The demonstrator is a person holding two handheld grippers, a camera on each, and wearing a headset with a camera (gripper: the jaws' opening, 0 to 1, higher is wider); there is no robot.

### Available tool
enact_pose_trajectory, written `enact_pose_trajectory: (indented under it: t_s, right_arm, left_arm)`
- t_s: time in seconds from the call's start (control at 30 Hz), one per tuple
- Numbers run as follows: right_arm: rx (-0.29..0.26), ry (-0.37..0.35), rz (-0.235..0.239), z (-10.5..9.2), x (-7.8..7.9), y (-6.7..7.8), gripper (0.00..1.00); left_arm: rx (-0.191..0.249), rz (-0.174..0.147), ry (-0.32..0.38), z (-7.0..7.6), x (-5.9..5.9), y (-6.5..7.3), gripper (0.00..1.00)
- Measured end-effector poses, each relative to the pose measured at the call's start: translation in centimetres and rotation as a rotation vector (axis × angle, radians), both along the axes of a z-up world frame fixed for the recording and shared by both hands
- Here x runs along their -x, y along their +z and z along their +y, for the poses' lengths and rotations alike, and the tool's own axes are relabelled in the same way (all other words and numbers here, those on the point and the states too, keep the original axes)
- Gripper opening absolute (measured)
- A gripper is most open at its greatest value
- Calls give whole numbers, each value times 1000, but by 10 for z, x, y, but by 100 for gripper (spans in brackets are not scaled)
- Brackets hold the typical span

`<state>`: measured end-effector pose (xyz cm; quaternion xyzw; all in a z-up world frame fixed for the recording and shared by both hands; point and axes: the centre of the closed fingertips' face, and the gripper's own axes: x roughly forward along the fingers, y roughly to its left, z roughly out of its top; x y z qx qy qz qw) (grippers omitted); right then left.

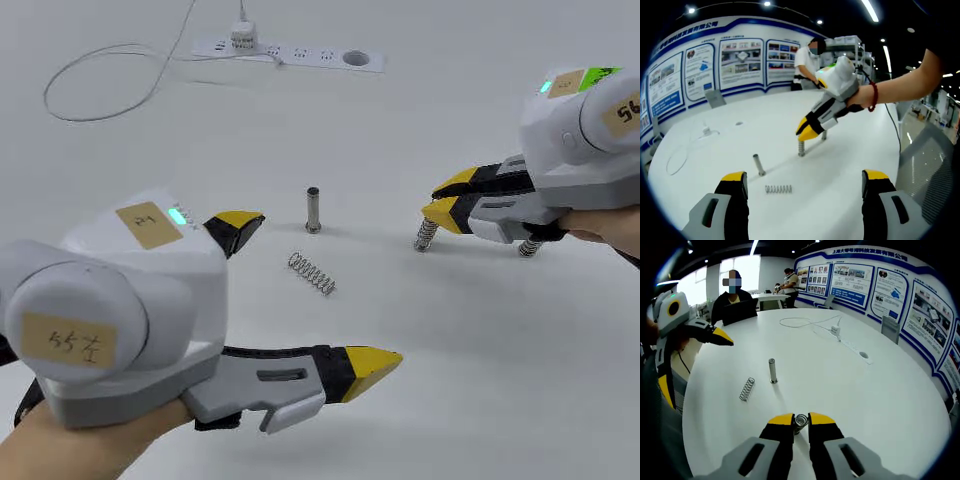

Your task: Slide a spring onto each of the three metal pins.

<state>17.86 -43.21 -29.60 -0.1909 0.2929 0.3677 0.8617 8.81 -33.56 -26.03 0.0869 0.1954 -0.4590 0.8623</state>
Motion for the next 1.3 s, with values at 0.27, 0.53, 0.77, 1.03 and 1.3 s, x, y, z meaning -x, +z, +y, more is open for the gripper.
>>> enact_pose_trajectory:
  t_s: [0.27,0.53,0.77,1.03,1.3]
  right_arm:
    - [-2,-7,10,-1,-1,-8,11]
    - [-1,-10,17,-1,2,-11,12]
    - [4,-18,31,-1,4,-14,21]
    - [-37,-43,19,-2,2,0,25]
    - [-82,-43,-7,7,5,23,30]
  left_arm:
    - [0,-2,-1,-1,-1,0,96]
    - [-3,1,-1,-1,-1,-2,96]
    - [-3,-1,-2,-1,-1,-1,96]
    - [0,-1,4,0,-3,1,97]
    - [14,1,19,3,-5,5,99]
